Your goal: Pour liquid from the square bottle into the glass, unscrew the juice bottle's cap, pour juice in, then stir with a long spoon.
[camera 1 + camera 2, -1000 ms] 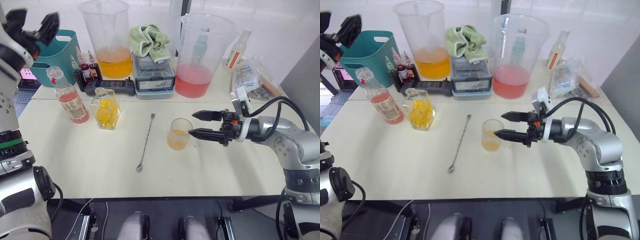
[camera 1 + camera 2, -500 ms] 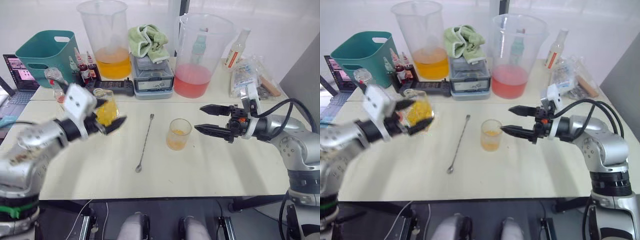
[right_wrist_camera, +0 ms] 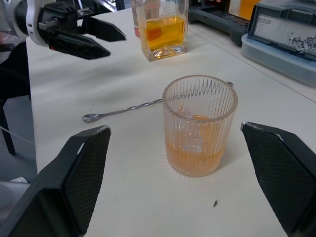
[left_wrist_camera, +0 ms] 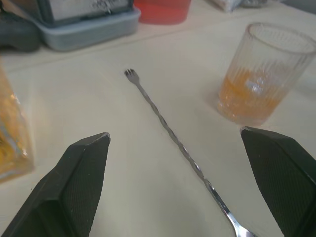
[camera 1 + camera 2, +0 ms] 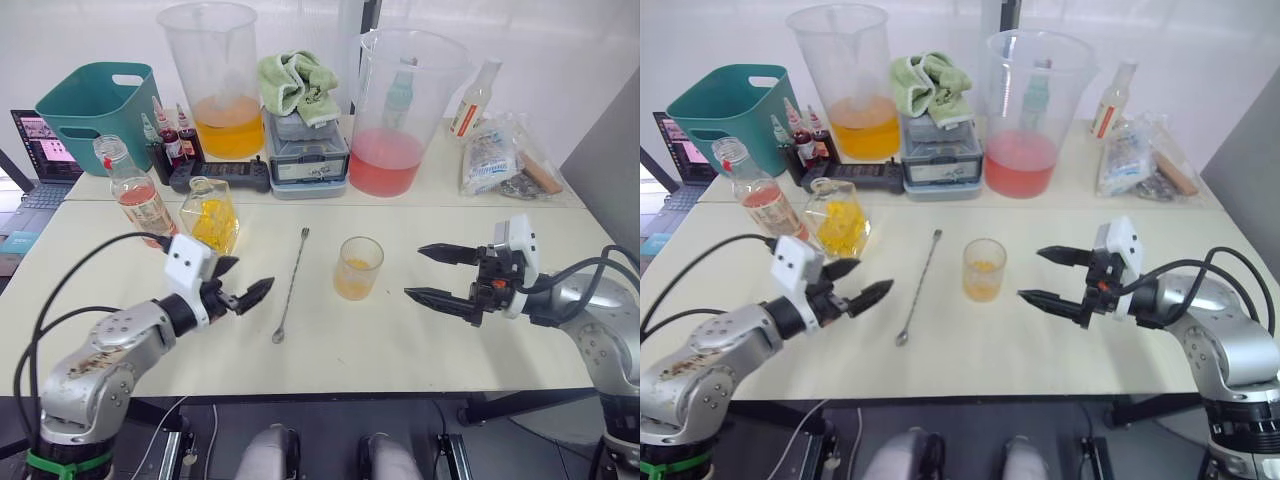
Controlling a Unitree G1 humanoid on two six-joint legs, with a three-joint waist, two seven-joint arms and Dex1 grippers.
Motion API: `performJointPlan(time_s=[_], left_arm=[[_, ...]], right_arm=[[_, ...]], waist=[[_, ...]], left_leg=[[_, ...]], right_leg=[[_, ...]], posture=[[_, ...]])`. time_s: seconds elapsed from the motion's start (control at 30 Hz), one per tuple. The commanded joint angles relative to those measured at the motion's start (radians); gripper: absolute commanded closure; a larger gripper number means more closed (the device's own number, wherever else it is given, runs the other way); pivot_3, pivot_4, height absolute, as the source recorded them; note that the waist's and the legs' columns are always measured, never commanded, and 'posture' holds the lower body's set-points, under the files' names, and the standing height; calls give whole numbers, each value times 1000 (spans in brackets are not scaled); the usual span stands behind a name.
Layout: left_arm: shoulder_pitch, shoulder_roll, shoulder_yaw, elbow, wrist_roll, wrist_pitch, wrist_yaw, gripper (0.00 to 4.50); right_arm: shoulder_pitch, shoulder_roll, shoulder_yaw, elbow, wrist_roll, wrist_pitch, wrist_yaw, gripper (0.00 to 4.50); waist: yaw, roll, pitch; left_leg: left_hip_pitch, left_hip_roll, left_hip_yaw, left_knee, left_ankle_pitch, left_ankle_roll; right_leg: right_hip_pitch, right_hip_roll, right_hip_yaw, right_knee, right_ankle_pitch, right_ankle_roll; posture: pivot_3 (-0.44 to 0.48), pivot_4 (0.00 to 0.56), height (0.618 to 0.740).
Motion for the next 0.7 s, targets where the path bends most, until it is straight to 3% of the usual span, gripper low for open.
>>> performJointPlan(time_s=[0.03,0.17,0.3,0.47,0.7], left_arm=[[-3,-11,-34,-27,44,-11,38,17],[92,-38,-17,-51,51,-113,-10,17],[240,46,28,41,140,-333,-166,17],[318,85,118,172,141,-451,-272,17],[352,84,173,234,139,-500,-321,17]], right_arm=[[33,-37,-50,-56,63,59,1,0],[175,-36,-175,-112,71,28,-25,0],[284,-49,-230,-113,57,18,-17,0],[344,-59,-257,-71,58,19,2,0],[354,-64,-253,-18,33,-22,33,0]], waist=[[2,0,0],[5,1,0],[3,2,-1],[1,3,-2],[5,3,-2]], left_leg=[[0,0,0,0,0,0],[0,0,0,-2,-1,1],[1,0,0,-4,-4,-3],[2,1,1,-4,-9,1],[3,0,1,-4,-10,2]], right_leg=[[0,0,0,0,0,0],[0,-4,0,-1,0,-1],[-1,-7,-1,-2,-1,-2],[-1,-11,-3,-3,-3,-6],[-1,-13,-4,-4,-3,-5]], posture=[[0,150,739],[0,150,739],[0,150,739],[0,150,739],[0,150,739]])
